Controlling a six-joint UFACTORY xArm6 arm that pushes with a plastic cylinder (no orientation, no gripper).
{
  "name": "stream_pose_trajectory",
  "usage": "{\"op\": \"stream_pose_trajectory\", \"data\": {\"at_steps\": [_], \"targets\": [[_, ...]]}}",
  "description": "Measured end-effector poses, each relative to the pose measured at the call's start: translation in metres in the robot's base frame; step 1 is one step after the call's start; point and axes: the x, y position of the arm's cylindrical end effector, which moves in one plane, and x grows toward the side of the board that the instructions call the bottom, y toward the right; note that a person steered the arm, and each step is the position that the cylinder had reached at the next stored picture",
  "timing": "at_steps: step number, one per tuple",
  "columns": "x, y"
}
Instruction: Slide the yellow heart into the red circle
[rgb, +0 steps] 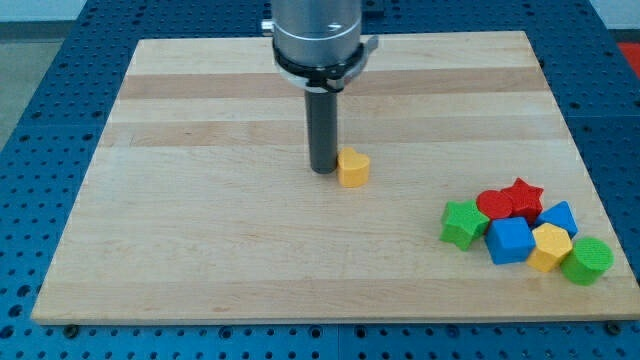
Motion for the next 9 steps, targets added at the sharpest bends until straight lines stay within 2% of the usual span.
{"op": "stream_pose_trajectory", "data": {"at_steps": [3,5,9], "targets": [[0.026,0.058],[0.026,0.092],[0.031,0.124]]}}
